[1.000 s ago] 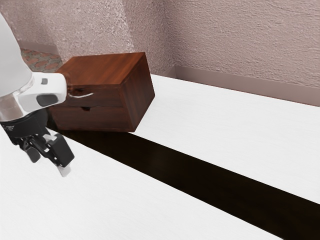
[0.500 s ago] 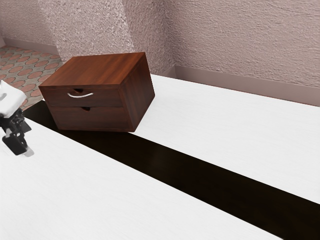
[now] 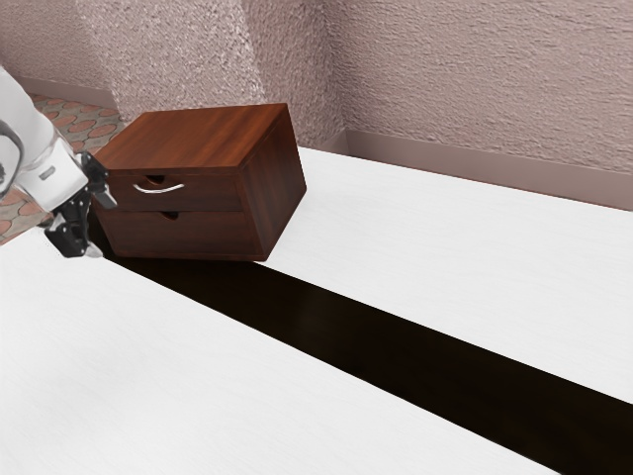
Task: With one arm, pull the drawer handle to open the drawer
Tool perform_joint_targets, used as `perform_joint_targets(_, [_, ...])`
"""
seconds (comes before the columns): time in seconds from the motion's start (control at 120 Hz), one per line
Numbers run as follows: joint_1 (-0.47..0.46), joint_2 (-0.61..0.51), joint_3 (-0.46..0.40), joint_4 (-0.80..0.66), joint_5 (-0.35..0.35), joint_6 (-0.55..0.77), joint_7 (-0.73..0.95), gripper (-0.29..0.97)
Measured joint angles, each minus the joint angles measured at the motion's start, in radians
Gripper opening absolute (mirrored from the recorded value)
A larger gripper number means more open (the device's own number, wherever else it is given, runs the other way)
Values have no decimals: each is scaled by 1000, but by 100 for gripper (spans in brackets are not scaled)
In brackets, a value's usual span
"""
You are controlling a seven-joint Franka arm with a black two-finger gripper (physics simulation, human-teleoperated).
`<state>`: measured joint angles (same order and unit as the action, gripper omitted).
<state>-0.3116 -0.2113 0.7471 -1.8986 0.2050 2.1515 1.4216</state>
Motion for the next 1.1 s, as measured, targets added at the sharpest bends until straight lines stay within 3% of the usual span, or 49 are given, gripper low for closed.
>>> perform_joint_targets(0.15, [30, 18, -33, 11, -82, 64, 54, 68])
perform_joint_targets(0.292, [643, 58, -637, 9, -143, 90, 94, 68])
perform_joint_targets(0.375, [786, 113, -773, 28, -177, 101, 114, 68])
perform_joint_targets(0.65, [860, 185, -773, 77, -242, 117, 162, 68])
perform_joint_targets(0.875, [927, 276, -771, 145, -258, 142, 188, 68])
perform_joint_targets(1.1, [880, 359, -775, 229, -264, 154, 206, 68])
